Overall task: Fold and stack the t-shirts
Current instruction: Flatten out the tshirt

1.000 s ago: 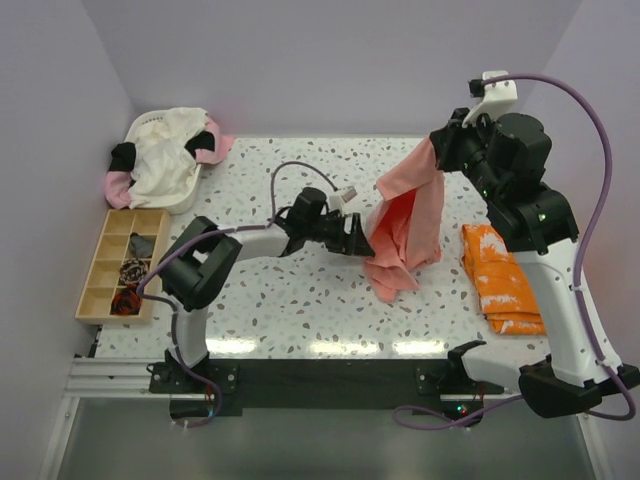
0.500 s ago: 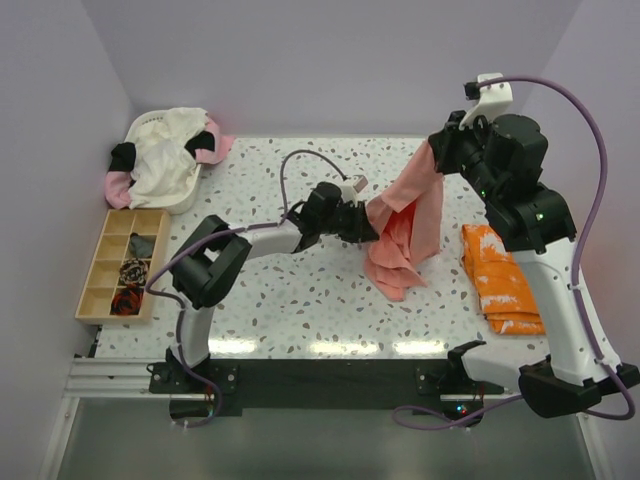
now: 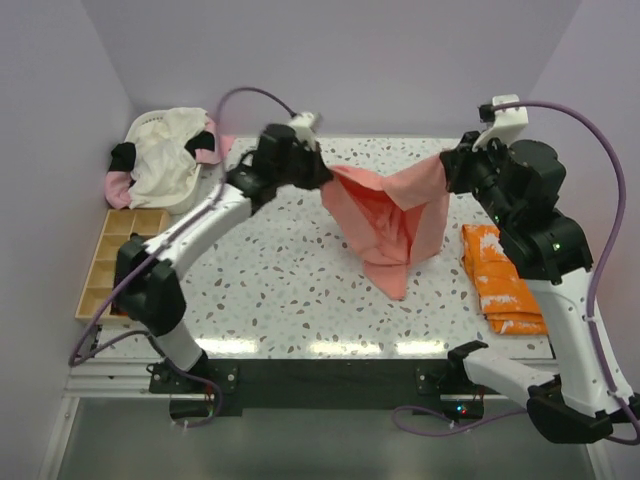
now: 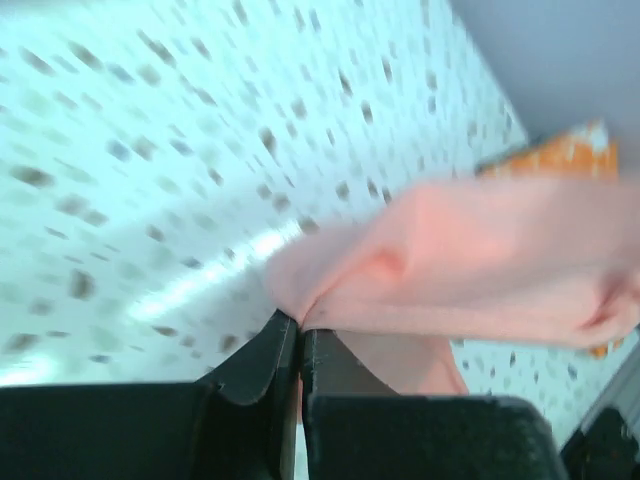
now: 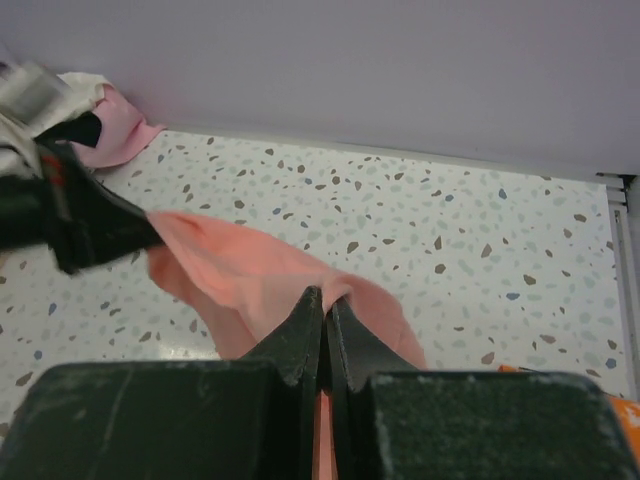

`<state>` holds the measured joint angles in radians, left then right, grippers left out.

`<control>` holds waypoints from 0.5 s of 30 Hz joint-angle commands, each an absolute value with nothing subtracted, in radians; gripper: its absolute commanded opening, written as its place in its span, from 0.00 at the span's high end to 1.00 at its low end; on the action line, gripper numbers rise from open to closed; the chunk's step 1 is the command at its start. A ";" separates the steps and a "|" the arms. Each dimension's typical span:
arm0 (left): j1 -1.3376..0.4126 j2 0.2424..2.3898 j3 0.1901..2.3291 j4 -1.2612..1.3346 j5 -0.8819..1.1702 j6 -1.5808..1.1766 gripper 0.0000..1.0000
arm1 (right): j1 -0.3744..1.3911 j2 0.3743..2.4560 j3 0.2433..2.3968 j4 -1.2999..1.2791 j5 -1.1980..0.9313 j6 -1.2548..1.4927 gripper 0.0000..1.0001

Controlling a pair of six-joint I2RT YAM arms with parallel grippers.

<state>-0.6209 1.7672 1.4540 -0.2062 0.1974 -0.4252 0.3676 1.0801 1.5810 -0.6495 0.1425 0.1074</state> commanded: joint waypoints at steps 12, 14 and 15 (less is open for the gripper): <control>-0.426 1.318 1.896 -0.692 -0.201 -0.121 1.00 | 0.370 0.983 1.540 -0.600 0.183 0.083 1.00; -0.425 1.319 1.878 -0.692 -0.206 -0.120 1.00 | 0.368 1.003 1.539 -0.588 0.184 0.084 1.00; -0.425 1.322 1.867 -0.692 -0.210 -0.118 1.00 | 0.368 1.014 1.540 -0.584 0.184 0.081 1.00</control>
